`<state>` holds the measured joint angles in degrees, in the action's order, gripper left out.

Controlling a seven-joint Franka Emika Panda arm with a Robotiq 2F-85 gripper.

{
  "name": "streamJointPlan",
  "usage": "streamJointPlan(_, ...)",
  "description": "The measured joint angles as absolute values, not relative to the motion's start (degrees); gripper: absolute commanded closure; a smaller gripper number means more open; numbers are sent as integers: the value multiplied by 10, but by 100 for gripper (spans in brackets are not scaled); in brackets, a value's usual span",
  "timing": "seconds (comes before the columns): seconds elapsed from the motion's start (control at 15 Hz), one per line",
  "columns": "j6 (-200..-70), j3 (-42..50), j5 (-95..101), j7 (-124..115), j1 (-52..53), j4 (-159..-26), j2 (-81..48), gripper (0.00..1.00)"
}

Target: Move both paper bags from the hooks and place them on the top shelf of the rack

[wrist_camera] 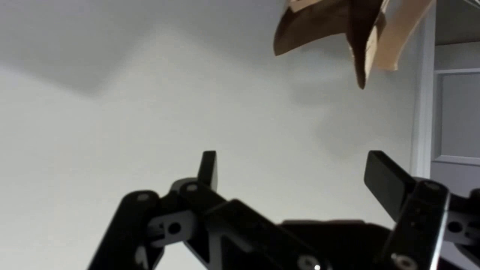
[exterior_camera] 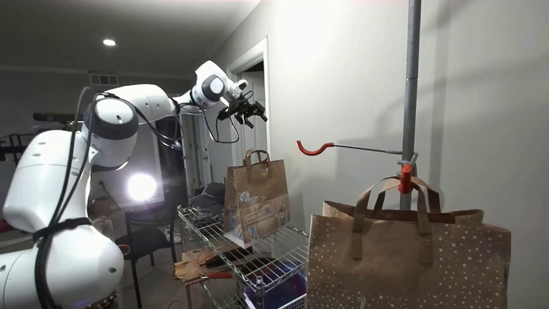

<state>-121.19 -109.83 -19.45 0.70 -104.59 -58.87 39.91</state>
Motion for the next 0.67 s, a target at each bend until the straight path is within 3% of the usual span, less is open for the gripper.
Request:
streamJointPlan(0.33,-1213,-987,-163,7,-948,-720,329,0)
streamJointPlan(0.67,-1220,-839,-149,7,-778,-888,284,0)
